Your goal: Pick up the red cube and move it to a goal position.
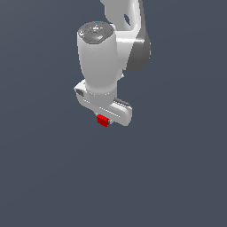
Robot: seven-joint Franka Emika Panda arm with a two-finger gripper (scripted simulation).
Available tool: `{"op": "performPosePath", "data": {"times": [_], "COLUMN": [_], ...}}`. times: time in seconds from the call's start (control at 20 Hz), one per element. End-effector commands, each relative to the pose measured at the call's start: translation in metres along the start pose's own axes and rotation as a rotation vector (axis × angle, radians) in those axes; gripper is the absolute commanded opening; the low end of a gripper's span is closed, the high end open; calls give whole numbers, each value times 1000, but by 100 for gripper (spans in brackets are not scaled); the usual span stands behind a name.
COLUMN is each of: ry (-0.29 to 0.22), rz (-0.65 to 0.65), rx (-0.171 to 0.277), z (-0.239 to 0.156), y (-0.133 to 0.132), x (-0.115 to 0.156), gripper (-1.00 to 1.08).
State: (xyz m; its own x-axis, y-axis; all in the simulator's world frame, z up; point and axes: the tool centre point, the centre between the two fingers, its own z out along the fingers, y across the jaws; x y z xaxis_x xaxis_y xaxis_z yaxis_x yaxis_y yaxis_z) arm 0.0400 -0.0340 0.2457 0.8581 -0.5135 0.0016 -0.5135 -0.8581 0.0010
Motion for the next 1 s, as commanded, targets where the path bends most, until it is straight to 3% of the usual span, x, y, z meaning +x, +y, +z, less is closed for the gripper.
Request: {"op": "performPosePath", "data": {"times": [0.0, 0.45, 0.95], "ry": [-1, -1, -2], "rz": [0, -1, -1], "rx": [0, 0, 1], "z": [-19, -59, -70], "y": [-3, -11, -14], "x": [8, 27, 33], "gripper": [-100, -100, -100]}}
